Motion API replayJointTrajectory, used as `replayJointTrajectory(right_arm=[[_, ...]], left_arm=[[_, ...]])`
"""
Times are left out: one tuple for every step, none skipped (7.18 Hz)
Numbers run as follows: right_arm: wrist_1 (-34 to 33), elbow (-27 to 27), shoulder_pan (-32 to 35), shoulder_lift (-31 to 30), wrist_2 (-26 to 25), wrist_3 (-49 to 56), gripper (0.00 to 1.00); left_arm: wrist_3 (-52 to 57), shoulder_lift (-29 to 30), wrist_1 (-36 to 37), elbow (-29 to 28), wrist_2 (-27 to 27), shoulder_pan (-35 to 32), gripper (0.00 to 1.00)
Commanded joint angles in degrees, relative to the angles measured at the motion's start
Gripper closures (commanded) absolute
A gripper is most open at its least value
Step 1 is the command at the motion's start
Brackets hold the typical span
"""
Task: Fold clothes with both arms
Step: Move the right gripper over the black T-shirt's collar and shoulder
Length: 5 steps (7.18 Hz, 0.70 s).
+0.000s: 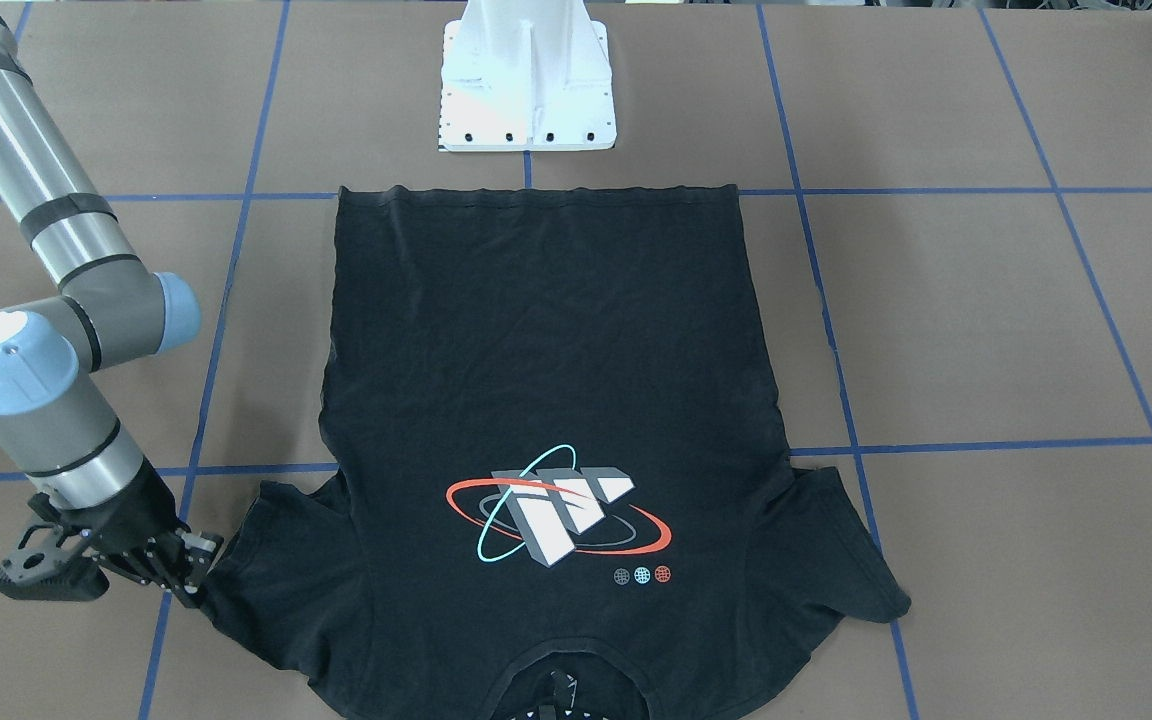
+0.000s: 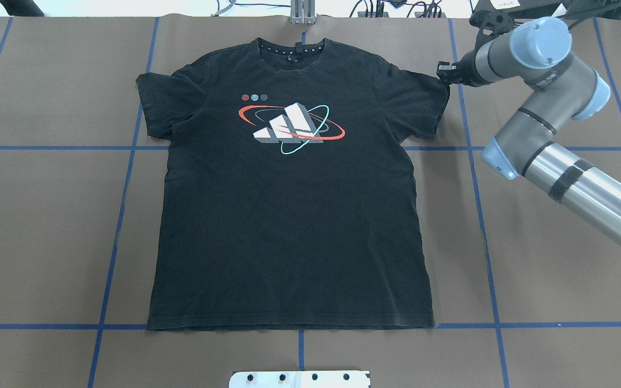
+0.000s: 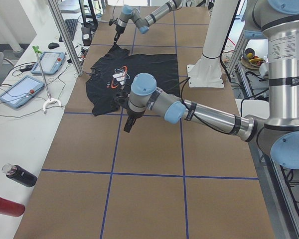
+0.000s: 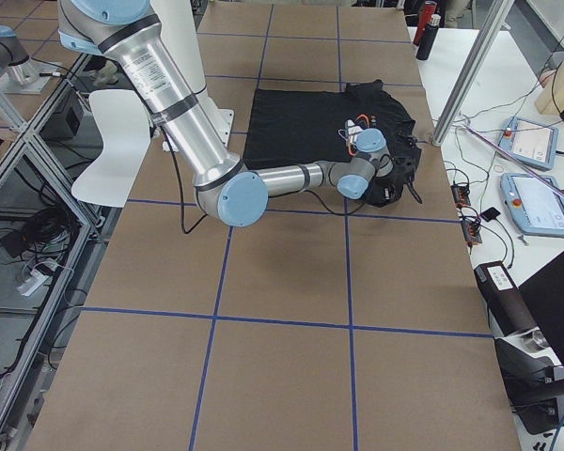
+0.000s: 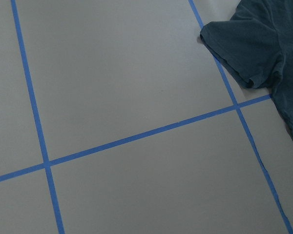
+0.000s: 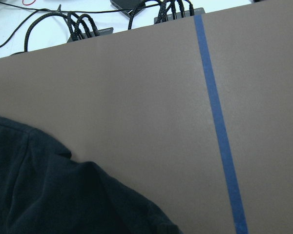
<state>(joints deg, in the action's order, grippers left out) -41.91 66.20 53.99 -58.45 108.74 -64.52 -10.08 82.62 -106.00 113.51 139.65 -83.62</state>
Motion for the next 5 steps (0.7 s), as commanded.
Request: replayJointTrajectory(right_arm=[[0.08, 4.55, 0.15, -4.65, 1.65, 0.45, 1.0], [0.16, 4.73, 0.33, -5.18, 2.0, 0.45, 1.0], [0.08, 4.64, 0.24, -4.66, 1.57, 0.45, 1.0], [-0.18, 4.64, 0.24, -3.53, 1.56, -0.25, 1.0], [-0.53, 4.73, 0.24, -1.95, 1.82, -0.69, 1.0]], left_arm=[[-0.03, 0.0, 0.0, 0.31, 0.09, 0.04, 0.0], [-0.03, 0.0, 0.0, 0.39, 0.18, 0.04, 0.0], [-0.03, 0.0, 0.09, 0.66, 0.1, 0.04, 0.0], [-0.03, 0.0, 0.17, 1.09, 0.09, -0.05, 0.0], [-0.03, 0.0, 0.17, 1.01, 0.09, 0.04, 0.0]])
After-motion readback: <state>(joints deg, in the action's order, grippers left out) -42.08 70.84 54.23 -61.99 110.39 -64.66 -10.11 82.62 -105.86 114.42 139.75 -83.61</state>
